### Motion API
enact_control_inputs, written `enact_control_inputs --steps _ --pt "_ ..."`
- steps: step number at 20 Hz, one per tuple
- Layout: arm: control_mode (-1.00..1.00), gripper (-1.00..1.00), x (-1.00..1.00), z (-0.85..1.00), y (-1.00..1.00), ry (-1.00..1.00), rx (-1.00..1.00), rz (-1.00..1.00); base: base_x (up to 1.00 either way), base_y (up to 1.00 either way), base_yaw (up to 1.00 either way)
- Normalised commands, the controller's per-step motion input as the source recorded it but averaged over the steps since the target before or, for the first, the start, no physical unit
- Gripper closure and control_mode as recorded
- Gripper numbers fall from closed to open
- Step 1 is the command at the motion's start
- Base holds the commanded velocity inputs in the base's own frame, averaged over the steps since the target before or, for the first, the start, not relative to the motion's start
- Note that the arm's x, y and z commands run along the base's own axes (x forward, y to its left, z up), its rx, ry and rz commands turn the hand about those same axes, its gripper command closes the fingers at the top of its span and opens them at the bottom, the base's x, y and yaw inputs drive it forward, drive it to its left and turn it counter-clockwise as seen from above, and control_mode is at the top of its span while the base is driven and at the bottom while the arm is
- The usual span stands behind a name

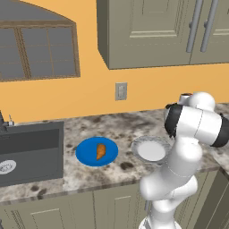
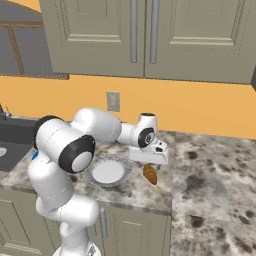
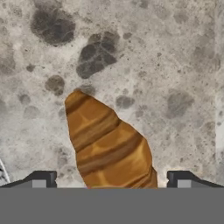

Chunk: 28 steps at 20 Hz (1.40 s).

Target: Place the pastries on the plates.

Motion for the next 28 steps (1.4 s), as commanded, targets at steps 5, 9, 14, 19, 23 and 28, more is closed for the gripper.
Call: enact_control_inputs --steps 5,9,14,19,23,28 --pt "-1.0 -1.0 0.0 -0.36 -0.04 0.0 0.0 0.02 0.0 0.0 0.0" --pt "-1.0 -1.0 0.0 -0.26 0.0 0.01 0.0 0.01 0.0 0.0 0.0" --pt "-1.0 1.0 0.0 -0.15 -0.02 0.0 0.0 0.0 0.0 0.0 0.0" --pt "-1.0 1.0 0.0 0.31 -0.15 0.0 0.02 0.0 0.0 0.0 0.0" --pt "-1.0 1.0 0.0 0.47 0.34 -0.01 0.05 0.0 0.0 0.0 0.0" --pt "-1.0 1.0 -0.13 0.29 0.73 -0.05 0.03 0.0 0.0 0.0 0.0"
